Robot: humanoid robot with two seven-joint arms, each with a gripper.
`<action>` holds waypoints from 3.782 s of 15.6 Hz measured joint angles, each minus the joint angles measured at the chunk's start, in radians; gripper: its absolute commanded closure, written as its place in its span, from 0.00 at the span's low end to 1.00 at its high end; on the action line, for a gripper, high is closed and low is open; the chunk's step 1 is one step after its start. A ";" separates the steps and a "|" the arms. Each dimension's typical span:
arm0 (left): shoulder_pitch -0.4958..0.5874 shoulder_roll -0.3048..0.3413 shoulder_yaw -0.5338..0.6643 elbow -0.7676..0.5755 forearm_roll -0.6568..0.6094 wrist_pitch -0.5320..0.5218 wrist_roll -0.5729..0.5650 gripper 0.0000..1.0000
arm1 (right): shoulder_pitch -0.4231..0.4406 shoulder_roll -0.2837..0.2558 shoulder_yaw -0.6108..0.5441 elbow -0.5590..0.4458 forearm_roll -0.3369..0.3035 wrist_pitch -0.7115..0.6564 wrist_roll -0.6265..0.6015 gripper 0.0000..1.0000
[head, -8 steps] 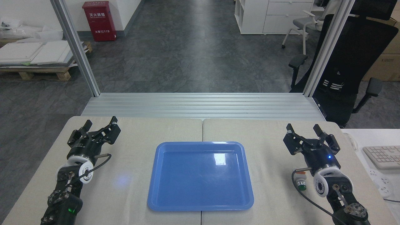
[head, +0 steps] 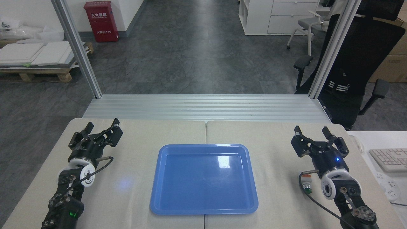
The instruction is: Pick up switch part and place in tray
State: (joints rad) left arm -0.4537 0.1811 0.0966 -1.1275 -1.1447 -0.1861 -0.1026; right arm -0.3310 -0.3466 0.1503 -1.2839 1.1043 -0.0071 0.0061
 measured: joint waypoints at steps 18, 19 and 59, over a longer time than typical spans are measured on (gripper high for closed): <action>0.000 0.000 0.000 0.000 0.000 -0.002 0.000 0.00 | 0.008 -0.010 0.000 -0.005 0.000 0.000 0.000 0.01; 0.000 0.000 0.000 0.000 0.000 -0.002 0.000 0.00 | 0.008 -0.011 0.000 -0.006 0.000 0.000 0.000 0.02; 0.000 0.000 0.000 0.000 0.000 -0.001 0.001 0.00 | -0.020 0.188 0.246 -0.091 0.093 0.247 0.223 0.88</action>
State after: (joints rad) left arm -0.4537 0.1810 0.0967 -1.1274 -1.1443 -0.1870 -0.1020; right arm -0.3513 -0.1591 0.3959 -1.3754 1.1974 0.2398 0.2287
